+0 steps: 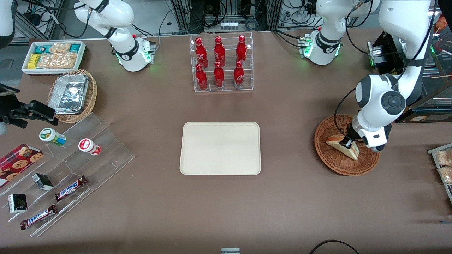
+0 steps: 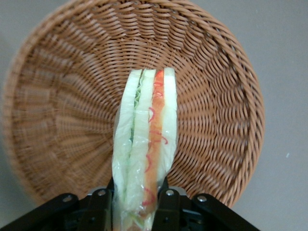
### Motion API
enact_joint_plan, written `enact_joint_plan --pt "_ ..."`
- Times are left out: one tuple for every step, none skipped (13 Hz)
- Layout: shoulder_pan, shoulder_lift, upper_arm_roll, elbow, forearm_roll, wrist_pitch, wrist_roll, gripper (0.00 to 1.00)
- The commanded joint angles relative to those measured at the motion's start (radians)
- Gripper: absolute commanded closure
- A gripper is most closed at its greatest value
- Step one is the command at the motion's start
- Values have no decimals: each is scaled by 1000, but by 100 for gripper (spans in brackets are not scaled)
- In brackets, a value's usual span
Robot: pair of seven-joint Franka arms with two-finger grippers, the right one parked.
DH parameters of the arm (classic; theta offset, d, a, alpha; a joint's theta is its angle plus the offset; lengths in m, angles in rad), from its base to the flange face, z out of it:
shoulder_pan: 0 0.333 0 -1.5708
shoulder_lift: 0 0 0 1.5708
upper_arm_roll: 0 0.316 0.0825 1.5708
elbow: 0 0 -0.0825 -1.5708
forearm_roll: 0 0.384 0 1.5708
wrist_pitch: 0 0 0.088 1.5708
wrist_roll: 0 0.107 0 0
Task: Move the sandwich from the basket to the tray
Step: 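Lower the open left gripper around the sandwich and close it, then lift the sandwich and carry it over the cream tray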
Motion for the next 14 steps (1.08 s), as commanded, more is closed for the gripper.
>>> enact_joint_plan --pt "-120 -28 0 174 47 -250 -3 100" --pt "-163 -30 -3 236 44 -314 -2 100" --pt "-213 -31 -3 290 39 -365 -2 100" --pt "-265 -30 -3 324 35 -382 0 100" --pt "-320 -24 -3 347 32 -375 -2 100" --pt "-367 -5 -5 376 22 -372 -2 100" --pt "-417 36 -5 416 9 -363 0 100" --pt "-474 80 -3 451 12 -335 1 100" --pt "-512 122 -3 482 16 -299 1 100" --pt "-542 157 -3 500 18 -262 1 100" --pt "-571 186 -3 506 19 -214 6 100" --pt "-600 209 -3 506 22 -173 23 99" --pt "-620 226 -3 506 22 -153 52 99" --pt "-634 240 -3 506 22 -148 84 99"
